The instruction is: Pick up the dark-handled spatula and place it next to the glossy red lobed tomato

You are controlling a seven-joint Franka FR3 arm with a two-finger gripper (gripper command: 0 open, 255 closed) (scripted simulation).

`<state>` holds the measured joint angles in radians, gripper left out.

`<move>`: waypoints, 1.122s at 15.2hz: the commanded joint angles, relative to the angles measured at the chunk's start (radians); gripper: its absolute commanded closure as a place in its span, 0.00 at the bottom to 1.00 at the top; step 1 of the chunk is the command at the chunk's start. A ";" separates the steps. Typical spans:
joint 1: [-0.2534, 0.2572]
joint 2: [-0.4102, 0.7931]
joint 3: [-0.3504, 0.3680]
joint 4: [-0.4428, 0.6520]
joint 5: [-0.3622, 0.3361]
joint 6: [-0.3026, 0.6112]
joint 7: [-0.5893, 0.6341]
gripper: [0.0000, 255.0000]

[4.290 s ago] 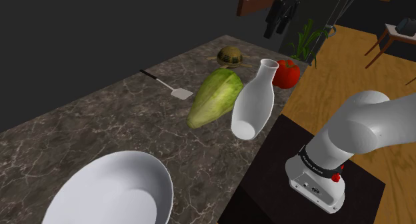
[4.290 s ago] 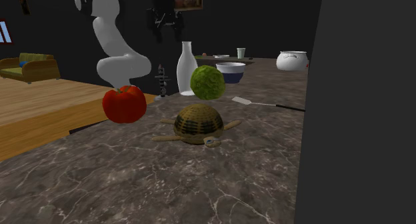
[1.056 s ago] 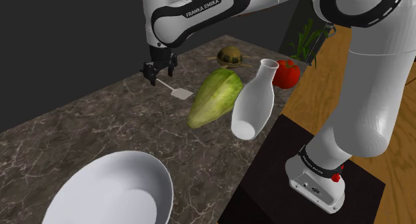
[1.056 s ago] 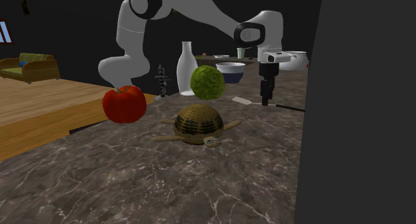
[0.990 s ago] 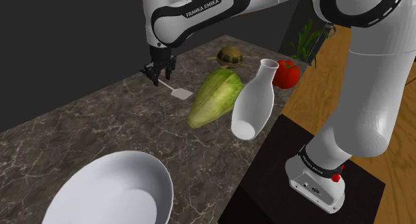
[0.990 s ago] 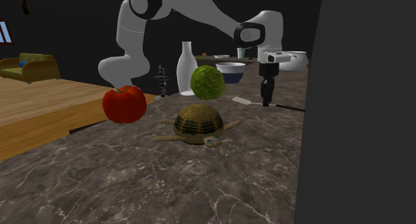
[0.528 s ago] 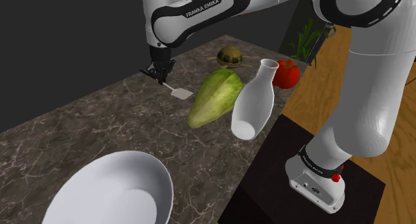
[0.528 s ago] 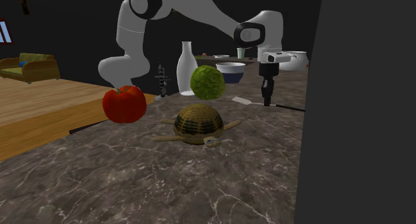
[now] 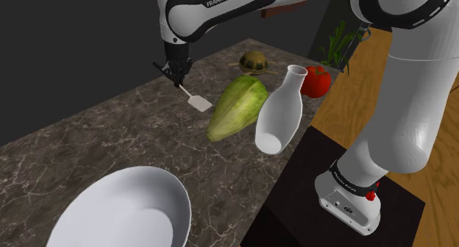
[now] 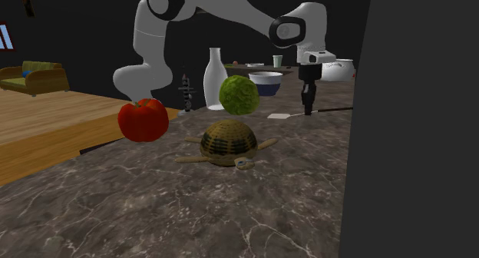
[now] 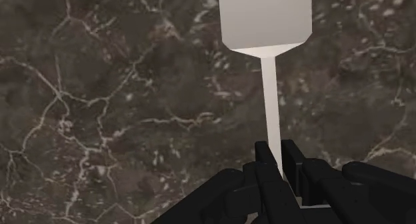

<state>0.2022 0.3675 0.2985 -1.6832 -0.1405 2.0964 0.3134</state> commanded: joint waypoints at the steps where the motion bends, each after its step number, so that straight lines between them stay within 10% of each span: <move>1: 0.001 -0.005 0.001 0.021 0.003 -0.026 -0.001 1.00; 17: 0.003 -0.043 0.010 0.183 0.022 -0.224 -0.018 1.00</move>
<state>0.2054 0.3303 0.3075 -1.5041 -0.1209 1.8827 0.2960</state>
